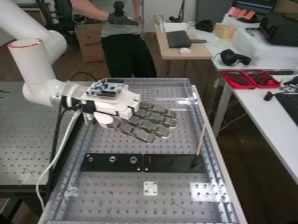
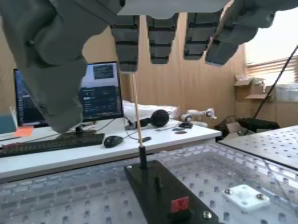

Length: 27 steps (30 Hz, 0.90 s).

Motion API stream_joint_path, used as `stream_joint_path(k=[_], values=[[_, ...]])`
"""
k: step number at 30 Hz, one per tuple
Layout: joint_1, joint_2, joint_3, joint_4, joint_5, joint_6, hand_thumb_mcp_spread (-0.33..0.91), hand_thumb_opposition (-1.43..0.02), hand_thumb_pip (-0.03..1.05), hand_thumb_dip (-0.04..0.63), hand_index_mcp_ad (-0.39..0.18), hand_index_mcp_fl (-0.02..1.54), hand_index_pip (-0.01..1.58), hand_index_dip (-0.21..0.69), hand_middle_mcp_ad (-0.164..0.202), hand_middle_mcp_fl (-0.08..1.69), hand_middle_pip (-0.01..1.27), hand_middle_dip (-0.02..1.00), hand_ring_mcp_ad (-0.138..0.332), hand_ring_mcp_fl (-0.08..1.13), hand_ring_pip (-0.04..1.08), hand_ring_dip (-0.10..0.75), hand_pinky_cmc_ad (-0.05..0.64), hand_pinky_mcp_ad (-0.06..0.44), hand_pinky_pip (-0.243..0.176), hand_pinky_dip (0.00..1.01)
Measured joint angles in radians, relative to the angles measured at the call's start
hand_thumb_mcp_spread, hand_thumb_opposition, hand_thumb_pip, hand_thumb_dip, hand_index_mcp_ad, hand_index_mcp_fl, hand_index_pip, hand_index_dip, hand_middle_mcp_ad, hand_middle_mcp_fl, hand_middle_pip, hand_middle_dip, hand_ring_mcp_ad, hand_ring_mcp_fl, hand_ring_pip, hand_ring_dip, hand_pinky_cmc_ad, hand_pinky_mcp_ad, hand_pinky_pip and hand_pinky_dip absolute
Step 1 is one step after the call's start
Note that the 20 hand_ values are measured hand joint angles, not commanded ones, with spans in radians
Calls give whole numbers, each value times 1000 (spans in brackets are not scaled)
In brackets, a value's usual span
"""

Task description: Grab the pcb board and place it in the clear container

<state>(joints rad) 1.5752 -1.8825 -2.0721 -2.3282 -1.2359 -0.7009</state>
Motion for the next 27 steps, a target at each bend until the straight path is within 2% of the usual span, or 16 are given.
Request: stream_joint_path(k=[2, 6, 8, 10, 14, 15, 19, 22, 27], values=[[0, -19, -6, 21, 10, -2, 349, -698, 648, 206, -75, 58, 466, 79, 49, 7, 105, 77, 134, 3, 58, 16, 229, 119, -91, 319], [2, -65, -2, 18, 34, 2, 342, -740, 654, 218, -75, 54, 745, 79, 49, 24, 124, 91, 148, 7, 59, 16, 230, 119, -91, 337], [2, -83, 1, 16, 43, 3, 360, -771, 723, 227, -75, 54, 899, 79, 51, 24, 120, 96, 152, 7, 56, 16, 234, 113, -91, 340], [2, -99, 3, 24, 53, 2, 375, -789, 728, 237, -75, 52, 1091, 79, 51, 26, 122, 101, 152, 7, 56, 16, 229, 124, -89, 342], [-2, -123, 8, 49, 68, 2, 367, -785, 728, 236, -79, 49, 1318, 73, 49, 26, 124, 113, 148, 7, 59, 16, 234, 126, -89, 344], [-4, -129, 11, 54, 70, 0, 387, -806, 728, 253, -79, 45, 1382, 87, 49, 38, 119, 110, 152, 7, 59, 16, 241, 126, -89, 344], [-7, -145, 20, 72, 74, -8, 405, -813, 728, 257, -75, 44, 1489, 117, 49, 54, 124, 126, 148, 3, 84, 16, 244, 126, -93, 340], [-8, -153, 28, 83, 75, -17, 401, -817, 728, 257, -75, 47, 1527, 140, 49, 52, 119, 126, 152, 5, 84, 16, 244, 126, -93, 346], [-11, -168, 46, 83, 67, -39, 415, -836, 730, 269, -75, 38, 1560, 173, 51, 56, 124, 140, 148, 2, 84, 16, 244, 126, -93, 298]])
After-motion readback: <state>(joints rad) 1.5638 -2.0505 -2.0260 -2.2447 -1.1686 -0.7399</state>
